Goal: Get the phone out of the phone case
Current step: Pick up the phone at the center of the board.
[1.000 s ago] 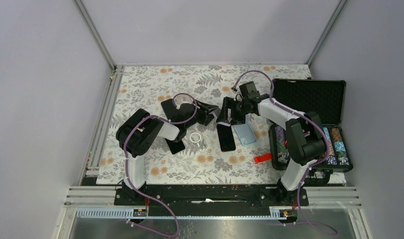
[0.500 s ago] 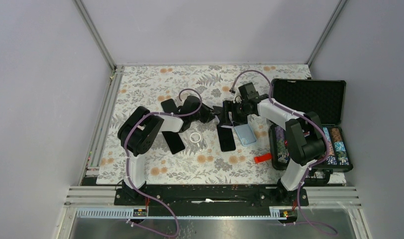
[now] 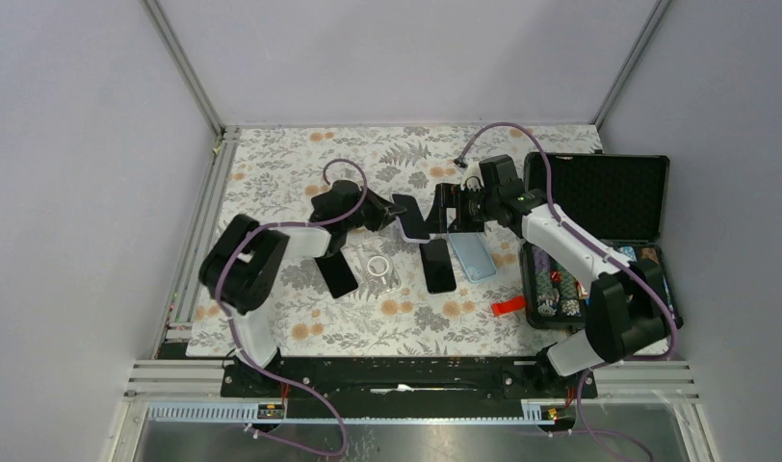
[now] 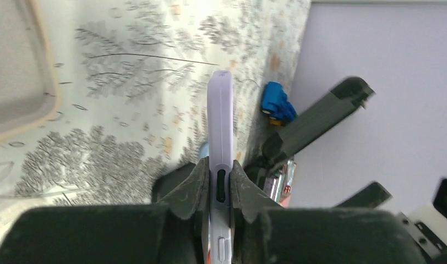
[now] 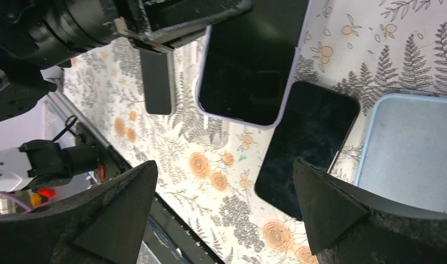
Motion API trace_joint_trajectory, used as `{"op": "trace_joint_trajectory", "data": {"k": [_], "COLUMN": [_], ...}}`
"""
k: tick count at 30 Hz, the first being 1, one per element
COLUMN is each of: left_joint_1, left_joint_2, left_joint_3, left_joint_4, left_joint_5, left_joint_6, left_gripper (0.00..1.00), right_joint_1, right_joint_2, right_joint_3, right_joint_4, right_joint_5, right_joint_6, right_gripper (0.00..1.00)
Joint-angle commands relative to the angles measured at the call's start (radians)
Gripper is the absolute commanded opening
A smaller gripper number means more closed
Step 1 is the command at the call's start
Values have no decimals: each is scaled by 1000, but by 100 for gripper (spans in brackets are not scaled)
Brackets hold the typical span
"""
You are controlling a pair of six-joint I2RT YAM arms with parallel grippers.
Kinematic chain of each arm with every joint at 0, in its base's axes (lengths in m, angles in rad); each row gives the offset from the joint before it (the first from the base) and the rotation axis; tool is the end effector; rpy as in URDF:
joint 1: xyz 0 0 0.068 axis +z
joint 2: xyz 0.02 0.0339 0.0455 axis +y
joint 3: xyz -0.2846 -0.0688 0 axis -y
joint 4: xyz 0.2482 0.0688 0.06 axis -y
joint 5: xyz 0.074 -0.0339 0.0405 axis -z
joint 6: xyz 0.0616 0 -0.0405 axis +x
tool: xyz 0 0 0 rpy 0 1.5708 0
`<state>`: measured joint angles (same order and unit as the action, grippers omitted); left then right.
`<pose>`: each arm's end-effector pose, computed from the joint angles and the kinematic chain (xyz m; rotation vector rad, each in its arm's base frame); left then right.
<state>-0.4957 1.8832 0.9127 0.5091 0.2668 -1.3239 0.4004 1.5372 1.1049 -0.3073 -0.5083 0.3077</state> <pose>0.3588 -0.2125 0.1540 -0.7557 2.1981 -1.3238 0.3156 0.1661 0.2623 -0.3806 2.3510 0.9385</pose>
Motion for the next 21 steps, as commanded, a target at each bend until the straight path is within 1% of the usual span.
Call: {"op": "trace_joint_trajectory", "data": {"k": [1,4,6,8,11,13,15,18,21], "left_joint_1": [10,30,49,69,109,130,143,155,160], "left_joint_2": [-257,-368,-441,-506,-589,-625,-660,-703,-740], "left_joint_3": [-14,-28,-40,-65,-80,-72,-65,-61,-58], "left_joint_4": [64,10,-31,-30,-15,-7,3,30,48], "left_joint_5": [37,46,45,65,149,217,284,356,397], "left_joint_6": [163,253,300,329,361,378,390,398,395], "left_gripper": [0,0,0,0,0,0,0,0,0], "right_joint_1": [8,7,8,8,16,30,61,98,122], "right_joint_2": [-122,-196,-242,-274,-295,-303,-313,-325,-337], "right_joint_3": [-28,-57,-91,-122,-154,-166,-173,-174,-177], "right_joint_4": [41,69,125,194,295,348,378,431,524], "right_joint_5": [-44,-70,-121,-194,-323,-370,-384,-404,-419], "right_joint_6": [37,55,79,101,123,128,128,140,173], "right_gripper": [100,100,100,100,100,100,99,91,83]}}
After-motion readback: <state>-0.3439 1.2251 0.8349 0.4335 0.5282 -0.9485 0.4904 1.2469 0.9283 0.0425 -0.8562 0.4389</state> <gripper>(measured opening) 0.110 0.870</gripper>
